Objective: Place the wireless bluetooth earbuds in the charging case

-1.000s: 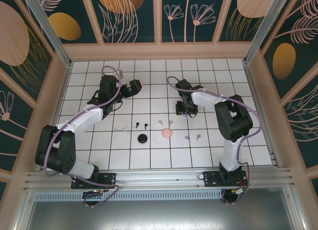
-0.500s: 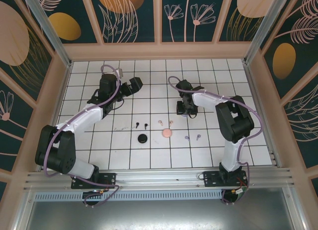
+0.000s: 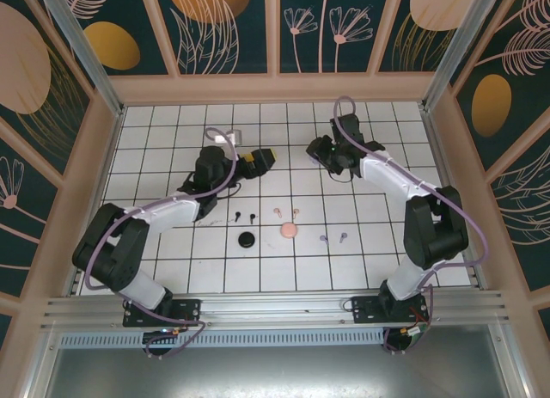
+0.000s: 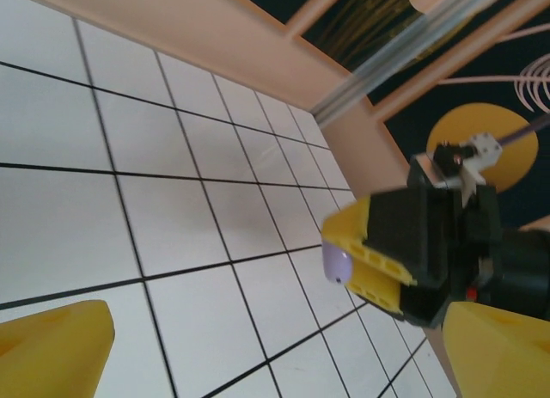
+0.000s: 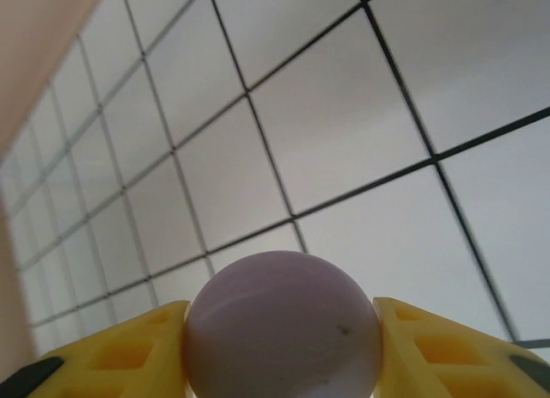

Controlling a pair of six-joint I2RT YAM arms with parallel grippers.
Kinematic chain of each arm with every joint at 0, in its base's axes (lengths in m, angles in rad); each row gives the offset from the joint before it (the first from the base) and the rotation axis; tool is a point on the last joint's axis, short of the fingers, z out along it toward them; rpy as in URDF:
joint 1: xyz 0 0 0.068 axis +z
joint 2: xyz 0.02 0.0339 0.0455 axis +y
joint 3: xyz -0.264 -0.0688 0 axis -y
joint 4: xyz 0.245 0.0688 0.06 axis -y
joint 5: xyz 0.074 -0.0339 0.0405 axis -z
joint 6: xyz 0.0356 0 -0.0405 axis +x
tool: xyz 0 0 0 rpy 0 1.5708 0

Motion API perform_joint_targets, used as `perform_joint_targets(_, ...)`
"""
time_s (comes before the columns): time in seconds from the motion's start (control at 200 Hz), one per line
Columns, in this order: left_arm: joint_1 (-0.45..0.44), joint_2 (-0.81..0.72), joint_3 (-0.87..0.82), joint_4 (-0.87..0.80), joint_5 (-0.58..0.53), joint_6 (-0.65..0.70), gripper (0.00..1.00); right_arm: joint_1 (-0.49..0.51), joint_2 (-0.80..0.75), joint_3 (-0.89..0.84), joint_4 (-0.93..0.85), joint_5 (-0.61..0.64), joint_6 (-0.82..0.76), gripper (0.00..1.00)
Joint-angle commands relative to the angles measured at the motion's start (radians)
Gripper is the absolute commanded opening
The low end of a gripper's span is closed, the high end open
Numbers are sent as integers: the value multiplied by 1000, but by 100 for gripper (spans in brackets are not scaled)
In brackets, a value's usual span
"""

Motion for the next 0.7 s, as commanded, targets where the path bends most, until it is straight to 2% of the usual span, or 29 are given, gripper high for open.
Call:
perform_joint_targets(0.0, -44, 48, 2, 184, -17, 5, 96, 3, -57, -35, 122, -52, 233, 38)
perform_joint_targets(0.135, -99, 120, 34, 264, -39, 2, 93, 9, -108, -78, 170, -29, 351, 38)
perform_joint_targets(0.235, -123, 194, 59, 333, -46, -12, 87, 15, -145, -89, 167, -9, 391, 38)
perform_joint_targets(0.696, -165, 356, 171, 458, -24, -59, 72, 29, -195, -116, 154, -2, 417, 38)
